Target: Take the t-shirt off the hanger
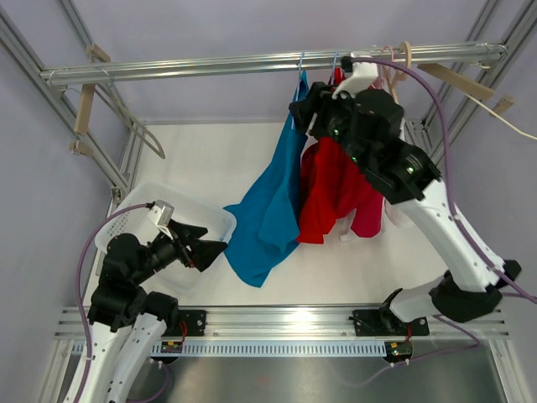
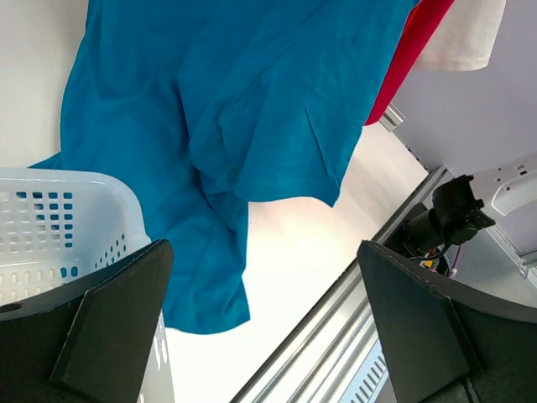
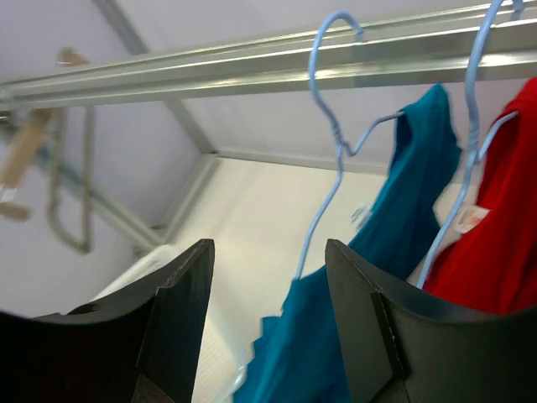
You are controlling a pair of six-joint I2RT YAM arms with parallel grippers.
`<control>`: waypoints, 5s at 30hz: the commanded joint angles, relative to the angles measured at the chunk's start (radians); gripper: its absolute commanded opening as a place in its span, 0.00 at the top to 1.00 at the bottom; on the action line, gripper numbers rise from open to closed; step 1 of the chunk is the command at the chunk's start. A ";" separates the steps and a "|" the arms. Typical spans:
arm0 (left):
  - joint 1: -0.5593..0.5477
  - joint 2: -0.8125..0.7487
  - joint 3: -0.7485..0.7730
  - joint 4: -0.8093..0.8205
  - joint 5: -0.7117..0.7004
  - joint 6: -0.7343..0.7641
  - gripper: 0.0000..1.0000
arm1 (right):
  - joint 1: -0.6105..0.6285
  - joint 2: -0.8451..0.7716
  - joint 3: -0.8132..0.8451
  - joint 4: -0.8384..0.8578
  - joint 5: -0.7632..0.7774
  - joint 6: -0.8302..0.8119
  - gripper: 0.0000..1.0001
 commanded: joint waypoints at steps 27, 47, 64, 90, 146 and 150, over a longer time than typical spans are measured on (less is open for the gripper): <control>-0.007 -0.055 -0.001 0.032 0.006 0.006 0.01 | 0.045 0.402 0.354 -0.162 0.491 -0.201 0.77; -0.007 -0.069 -0.001 0.034 0.003 0.004 0.01 | 0.045 0.244 0.187 0.272 0.343 -0.332 1.00; -0.021 -0.054 0.001 0.034 0.006 0.004 0.01 | 0.045 0.043 -0.220 0.407 0.277 -0.251 1.00; -1.234 0.564 0.287 0.284 -1.053 0.010 0.01 | 0.381 -0.198 -0.375 0.379 0.510 -0.018 1.00; -1.523 0.680 0.464 0.446 -1.821 0.483 1.00 | 0.261 -0.648 -0.447 0.157 -0.068 0.087 1.00; -1.313 0.595 0.429 0.535 -1.503 0.451 1.00 | 0.263 -0.687 -0.458 0.146 -0.133 0.125 1.00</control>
